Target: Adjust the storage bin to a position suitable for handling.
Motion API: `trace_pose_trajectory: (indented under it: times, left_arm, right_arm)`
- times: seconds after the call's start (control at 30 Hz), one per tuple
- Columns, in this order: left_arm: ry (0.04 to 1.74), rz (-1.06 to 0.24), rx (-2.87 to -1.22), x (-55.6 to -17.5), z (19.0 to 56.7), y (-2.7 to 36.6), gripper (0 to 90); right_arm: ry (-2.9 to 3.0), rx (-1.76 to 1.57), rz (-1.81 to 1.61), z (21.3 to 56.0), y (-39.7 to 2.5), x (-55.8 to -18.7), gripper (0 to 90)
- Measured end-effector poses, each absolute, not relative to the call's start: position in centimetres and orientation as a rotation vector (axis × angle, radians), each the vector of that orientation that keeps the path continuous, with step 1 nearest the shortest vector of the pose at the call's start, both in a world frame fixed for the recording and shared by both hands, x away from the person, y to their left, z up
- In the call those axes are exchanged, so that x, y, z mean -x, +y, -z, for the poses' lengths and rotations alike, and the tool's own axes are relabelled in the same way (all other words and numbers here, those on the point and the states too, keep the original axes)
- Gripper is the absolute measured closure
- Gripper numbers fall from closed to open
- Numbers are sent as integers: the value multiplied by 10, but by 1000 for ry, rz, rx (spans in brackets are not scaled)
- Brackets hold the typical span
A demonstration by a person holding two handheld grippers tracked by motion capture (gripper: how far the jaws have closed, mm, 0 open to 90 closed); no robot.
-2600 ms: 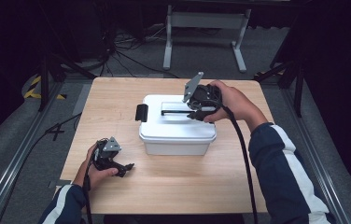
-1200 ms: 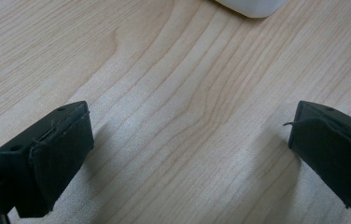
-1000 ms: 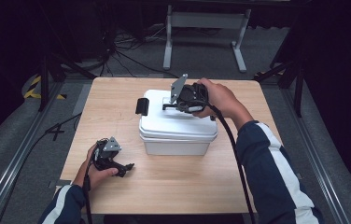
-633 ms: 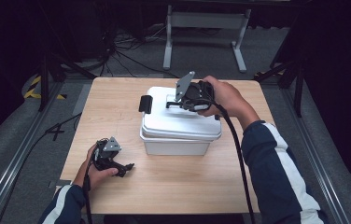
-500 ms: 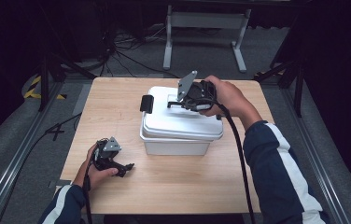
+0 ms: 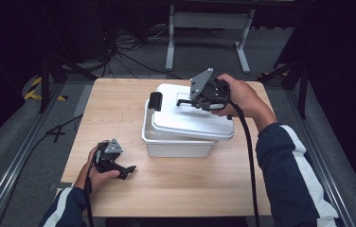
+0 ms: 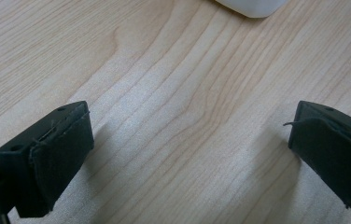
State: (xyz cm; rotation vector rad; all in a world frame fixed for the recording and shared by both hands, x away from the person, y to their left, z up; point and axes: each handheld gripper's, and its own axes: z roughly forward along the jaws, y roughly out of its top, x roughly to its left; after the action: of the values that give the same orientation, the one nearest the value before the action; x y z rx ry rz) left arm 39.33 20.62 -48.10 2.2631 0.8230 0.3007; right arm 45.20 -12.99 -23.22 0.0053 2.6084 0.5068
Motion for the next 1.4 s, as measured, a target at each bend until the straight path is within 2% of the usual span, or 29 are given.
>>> trace_pose_trajectory:
  times: [0.53,1.4]
  left_arm:
    - [823,-301,-2263,-393,481,206,4]
    - [825,-303,-2266,-393,481,206,2]
  right_arm:
    - [2586,-65,-545,226,-177,-448,846]
    - [2551,-266,-527,226,-284,-436,846]
